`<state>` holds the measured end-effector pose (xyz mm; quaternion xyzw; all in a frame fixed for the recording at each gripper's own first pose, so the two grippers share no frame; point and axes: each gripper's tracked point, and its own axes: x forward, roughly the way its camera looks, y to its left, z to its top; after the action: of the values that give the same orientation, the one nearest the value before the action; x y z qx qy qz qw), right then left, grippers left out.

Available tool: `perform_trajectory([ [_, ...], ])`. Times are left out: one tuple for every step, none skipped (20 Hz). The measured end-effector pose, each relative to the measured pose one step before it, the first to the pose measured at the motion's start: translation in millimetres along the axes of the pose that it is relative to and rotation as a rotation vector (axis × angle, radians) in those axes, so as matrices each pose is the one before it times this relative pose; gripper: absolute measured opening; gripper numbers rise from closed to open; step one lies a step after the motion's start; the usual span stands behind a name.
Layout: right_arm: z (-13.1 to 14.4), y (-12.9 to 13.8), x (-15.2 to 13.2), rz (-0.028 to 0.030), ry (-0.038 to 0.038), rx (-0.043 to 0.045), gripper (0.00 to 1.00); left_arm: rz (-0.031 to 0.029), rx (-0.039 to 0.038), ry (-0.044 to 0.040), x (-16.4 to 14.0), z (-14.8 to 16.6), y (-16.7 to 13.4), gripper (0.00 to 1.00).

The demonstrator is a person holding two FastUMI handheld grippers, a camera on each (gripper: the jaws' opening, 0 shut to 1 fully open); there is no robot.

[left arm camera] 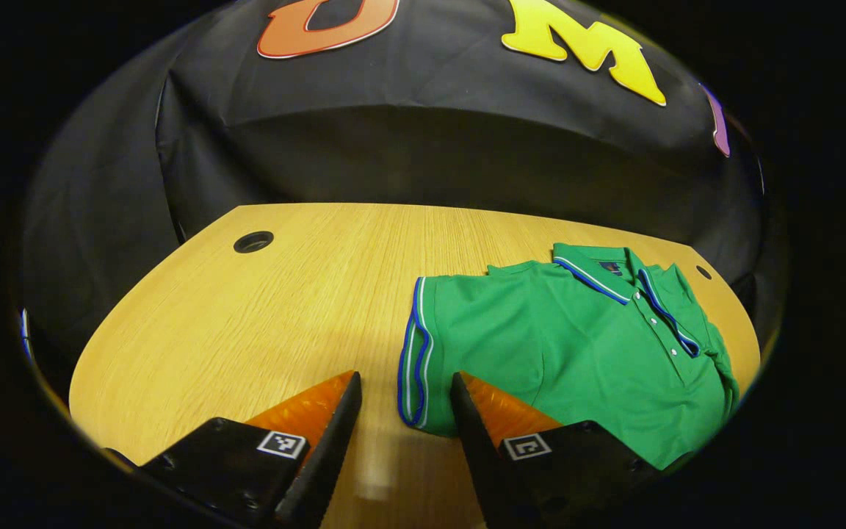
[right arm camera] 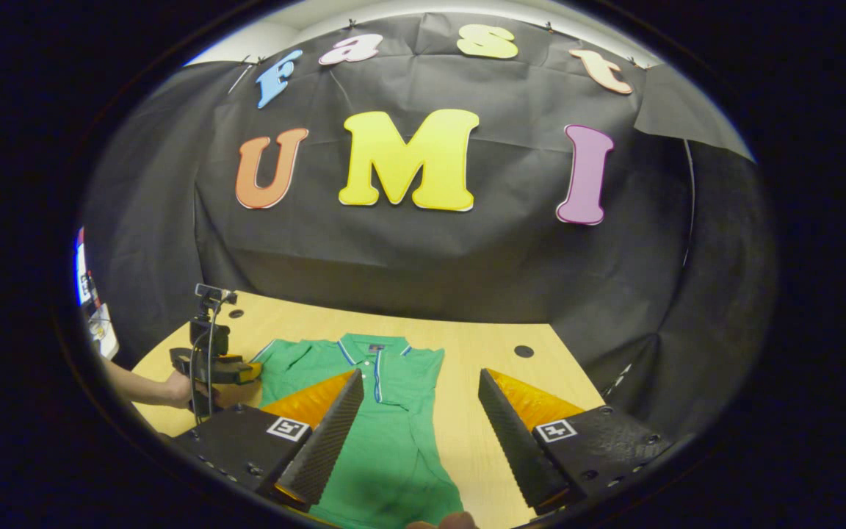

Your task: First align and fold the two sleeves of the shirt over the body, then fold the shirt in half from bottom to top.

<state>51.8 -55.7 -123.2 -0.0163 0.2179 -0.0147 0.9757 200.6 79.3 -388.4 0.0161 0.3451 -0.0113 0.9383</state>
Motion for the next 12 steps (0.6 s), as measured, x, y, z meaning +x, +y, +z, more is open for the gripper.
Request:
perform_trajectory([
  [0.50,0.83,-0.30,0.00142,-0.00037,-0.00023,0.96,-0.00308,-0.00305,0.00274,1.12,-0.14,-1.65,0.67],
  [-1.03,0.43,0.60,0.00142,0.00093,-0.00014,0.96,-0.00244,-0.00159,0.00149,-1.66,-0.19,-1.54,0.75],
  [0.32,-0.65,-0.02,-0.00017,0.00020,-0.00044,0.96,0.00046,-0.00054,0.00390,-0.19,-0.33,-1.35,0.51],
  [-0.43,-0.66,-0.57,-0.00032,0.00032,0.00089,0.96,-0.00694,-0.00302,-0.00026,-0.25,1.17,-1.94,0.44],
  [0.04,-0.57,-0.11,-0.00100,0.00060,0.00216,0.96,-0.00752,-0.00254,0.00149,0.36,0.13,-3.94,0.31],
  [-0.26,-0.86,0.06,-0.00162,-0.00094,0.00093,0.96,-0.00572,0.00019,0.00063,0.37,0.01,-2.09,0.22],
  [0.94,-1.32,-0.46,-0.00222,-0.00175,0.00006,0.96,-0.00477,0.00161,-0.00195,0.17,1.23,-1.10,0.12],
  [0.14,-1.84,-0.25,-0.00238,-0.00333,-0.00026,0.96,-0.00609,-0.00092,-0.00357,-0.19,1.91,-1.04,0.11],
  [0.72,-1.20,-0.94,-0.00123,-0.00239,-0.00065,0.96,-0.00174,0.00012,-0.00417,-1.30,1.80,-0.70,0.08],
  [-0.39,-1.25,-0.39,-0.00129,-0.00276,-0.00205,0.96,0.00422,0.00067,-0.00982,-2.69,4.26,1.53,0.07],
  [-0.14,-0.91,-0.67,-0.00060,-0.00075,-0.00049,0.96,-0.00138,-0.00302,-0.02211,-4.15,8.23,-0.72,0.07],
  [-1.09,-1.23,0.38,0.00025,0.00059,0.00260,0.96,-0.00328,-0.00128,-0.01372,-4.13,6.41,-2.13,0.06],
])
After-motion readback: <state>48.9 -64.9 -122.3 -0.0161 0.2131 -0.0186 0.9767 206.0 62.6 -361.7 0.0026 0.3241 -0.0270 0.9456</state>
